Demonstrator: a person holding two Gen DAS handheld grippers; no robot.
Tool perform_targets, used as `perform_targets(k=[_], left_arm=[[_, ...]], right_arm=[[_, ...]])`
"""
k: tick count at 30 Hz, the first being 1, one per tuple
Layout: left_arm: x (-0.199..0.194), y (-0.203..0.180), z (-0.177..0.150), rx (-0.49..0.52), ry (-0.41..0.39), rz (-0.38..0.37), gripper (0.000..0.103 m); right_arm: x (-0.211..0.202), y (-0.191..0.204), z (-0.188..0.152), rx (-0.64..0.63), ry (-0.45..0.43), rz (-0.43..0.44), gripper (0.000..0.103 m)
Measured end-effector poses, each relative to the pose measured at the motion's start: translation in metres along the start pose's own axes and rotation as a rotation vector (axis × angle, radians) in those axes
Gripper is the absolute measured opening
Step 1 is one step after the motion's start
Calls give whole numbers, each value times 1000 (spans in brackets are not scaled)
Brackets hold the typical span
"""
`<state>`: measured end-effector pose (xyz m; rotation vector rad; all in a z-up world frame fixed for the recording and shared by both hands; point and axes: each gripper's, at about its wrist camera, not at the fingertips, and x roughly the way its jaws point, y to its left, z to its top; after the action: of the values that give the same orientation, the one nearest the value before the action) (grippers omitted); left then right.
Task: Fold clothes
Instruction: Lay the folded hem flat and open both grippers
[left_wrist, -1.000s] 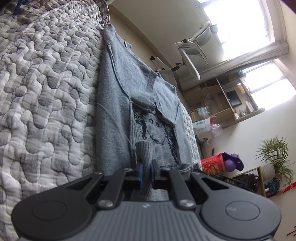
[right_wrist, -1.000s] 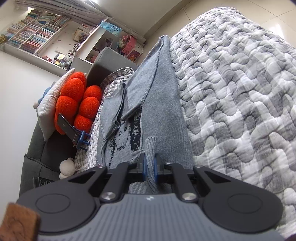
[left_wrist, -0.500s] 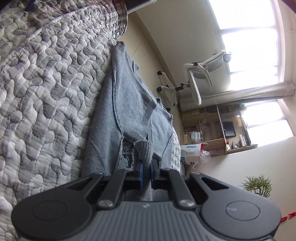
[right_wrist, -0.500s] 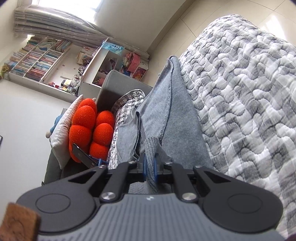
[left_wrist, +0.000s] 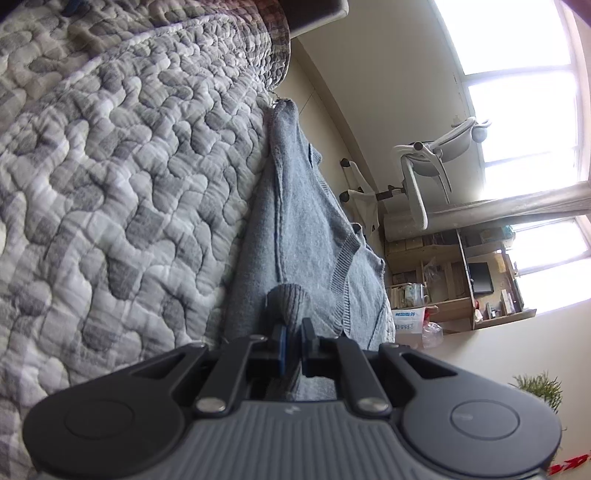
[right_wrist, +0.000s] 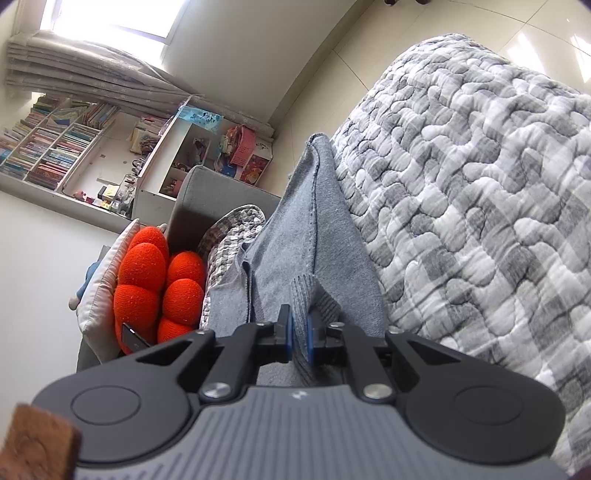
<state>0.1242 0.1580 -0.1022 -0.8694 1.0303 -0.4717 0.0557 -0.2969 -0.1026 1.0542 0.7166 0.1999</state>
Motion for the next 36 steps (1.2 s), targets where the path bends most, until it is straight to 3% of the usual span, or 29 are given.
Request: perform_targets(k=[6, 8, 10, 13, 17, 20, 27, 29, 33, 36], left_arm=[[1, -8, 1, 95, -25, 73, 9], [-5, -19, 0, 147, -69, 114, 9], [-17, -31, 0, 216, -146, 159, 9], [-31, -44, -3, 281, -222, 164, 9], [-29, -60, -10, 363, -243, 166, 9], [-18, -65, -14, 410, -223, 193, 9], [8, -52, -17, 439, -130, 308, 9], [5, -52, -16, 430, -129, 306, 11], [-3, -54, -13, 397, -130, 282, 11], [-8, -53, -10, 357, -79, 250, 15]], right_arm=[[10, 8, -7, -110, -13, -94, 11], [7, 13, -10, -146, -34, -102, 17], [1, 20, -13, -194, -62, -123, 17], [-12, 32, -16, -272, -115, -159, 18], [-19, 48, -20, -353, -187, -186, 18], [-7, 58, -28, -414, -164, -189, 18], [26, 57, -40, -501, -91, -309, 16], [26, 51, -39, -488, -75, -342, 15], [18, 50, -34, -446, -81, -311, 18], [12, 50, -33, -414, -67, -284, 19]])
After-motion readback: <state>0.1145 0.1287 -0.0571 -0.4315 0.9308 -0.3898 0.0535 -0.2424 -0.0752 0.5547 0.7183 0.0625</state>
